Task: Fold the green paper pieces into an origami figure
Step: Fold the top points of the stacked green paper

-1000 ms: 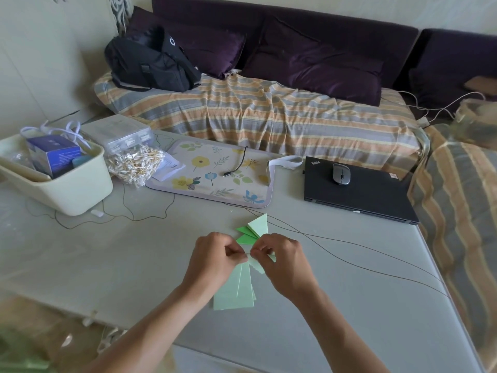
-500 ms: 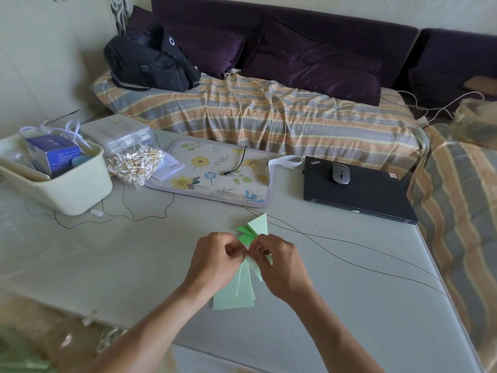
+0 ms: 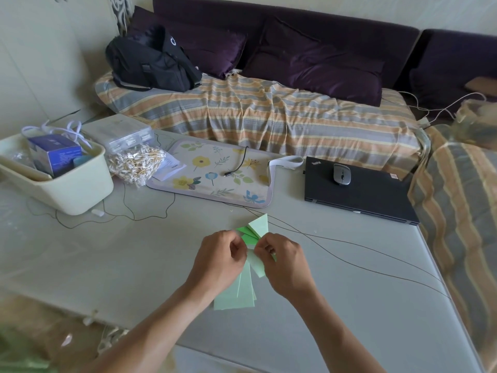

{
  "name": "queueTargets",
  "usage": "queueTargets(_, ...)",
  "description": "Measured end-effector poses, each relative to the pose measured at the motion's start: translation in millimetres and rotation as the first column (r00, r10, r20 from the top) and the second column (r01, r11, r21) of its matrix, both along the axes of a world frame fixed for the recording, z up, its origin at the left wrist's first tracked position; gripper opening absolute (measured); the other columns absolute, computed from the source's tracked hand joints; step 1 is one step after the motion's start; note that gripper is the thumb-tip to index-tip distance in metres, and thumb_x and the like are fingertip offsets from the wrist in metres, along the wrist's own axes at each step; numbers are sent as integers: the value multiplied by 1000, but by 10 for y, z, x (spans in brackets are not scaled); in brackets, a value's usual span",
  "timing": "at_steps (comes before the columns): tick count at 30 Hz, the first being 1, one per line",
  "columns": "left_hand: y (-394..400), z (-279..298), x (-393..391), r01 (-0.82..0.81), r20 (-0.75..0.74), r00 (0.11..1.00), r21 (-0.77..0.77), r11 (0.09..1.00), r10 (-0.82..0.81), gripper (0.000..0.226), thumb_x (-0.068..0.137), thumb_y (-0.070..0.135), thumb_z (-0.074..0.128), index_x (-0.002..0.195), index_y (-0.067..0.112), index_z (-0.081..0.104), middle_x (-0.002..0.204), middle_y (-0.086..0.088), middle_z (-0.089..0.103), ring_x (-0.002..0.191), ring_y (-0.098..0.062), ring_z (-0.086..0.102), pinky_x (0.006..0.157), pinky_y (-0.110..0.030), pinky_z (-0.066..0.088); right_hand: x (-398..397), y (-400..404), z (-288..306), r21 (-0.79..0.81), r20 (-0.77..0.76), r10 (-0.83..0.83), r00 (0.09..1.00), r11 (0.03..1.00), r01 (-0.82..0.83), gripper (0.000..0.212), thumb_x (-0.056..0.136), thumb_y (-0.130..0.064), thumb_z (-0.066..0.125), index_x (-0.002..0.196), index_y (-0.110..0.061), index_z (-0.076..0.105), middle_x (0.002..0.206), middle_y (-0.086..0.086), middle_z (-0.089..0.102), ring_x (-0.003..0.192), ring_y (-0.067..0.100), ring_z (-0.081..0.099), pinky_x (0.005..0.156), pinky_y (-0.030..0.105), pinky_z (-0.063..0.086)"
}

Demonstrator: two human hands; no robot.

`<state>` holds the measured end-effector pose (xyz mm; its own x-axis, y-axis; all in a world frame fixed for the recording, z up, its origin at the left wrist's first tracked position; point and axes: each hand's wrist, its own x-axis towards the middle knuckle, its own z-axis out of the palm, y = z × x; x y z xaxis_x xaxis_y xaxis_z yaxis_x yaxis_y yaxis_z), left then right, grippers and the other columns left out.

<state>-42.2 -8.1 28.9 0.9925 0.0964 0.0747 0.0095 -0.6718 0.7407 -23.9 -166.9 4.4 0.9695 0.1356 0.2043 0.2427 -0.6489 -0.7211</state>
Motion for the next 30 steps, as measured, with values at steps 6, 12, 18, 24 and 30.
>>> queueTargets(6, 19, -36, 18, 51, 10, 999, 10, 999, -51, 7, 84, 25, 79, 77, 22, 77, 69, 15, 73, 64, -1, 65, 59, -18, 47, -40, 18, 36, 32, -38, 63, 997, 998, -62, 9, 87, -11, 70, 80, -17, 71, 79, -5, 70, 74, 10, 60, 69, 20, 47)
queueTargets(12, 45, -72, 44, -2, -4, 1000, 82, 997, 2, 16, 88, 10, 71, 76, 21, 75, 68, 14, 70, 65, -2, 62, 54, -8, 37, -19, -6, 104, 48, -139, 37, 990, 998, -31, 10, 89, -14, 69, 81, -17, 72, 75, -14, 68, 74, -3, 59, 67, 9, 44)
queueTargets(18, 23, -56, 24, 67, -49, 997, 56, 996, -64, 8, 89, 23, 69, 83, 23, 74, 80, 14, 72, 77, -3, 66, 69, -23, 52, -22, -11, 88, 14, -123, 24, 992, 1000, -23, 9, 88, -14, 70, 80, -17, 71, 78, -8, 70, 75, 9, 61, 68, 15, 44)
queueTargets(24, 19, -37, 16, 39, -39, 999, 47, 998, -38, 8, 87, 21, 73, 82, 22, 78, 77, 13, 74, 75, -5, 68, 71, -26, 53, -45, 29, 110, 43, -155, 34, 987, 999, -28, 8, 89, -17, 70, 83, -15, 74, 78, -10, 71, 73, 1, 60, 69, 10, 45)
queueTargets(30, 25, -41, 20, 15, -15, 1000, 80, 997, -14, 13, 88, 19, 67, 78, 21, 74, 75, 11, 73, 76, -9, 68, 70, -28, 54, -9, -20, 113, 22, -162, -23, 986, 999, 27, 10, 90, -18, 68, 81, -14, 72, 72, -10, 67, 70, -4, 59, 65, 8, 42)
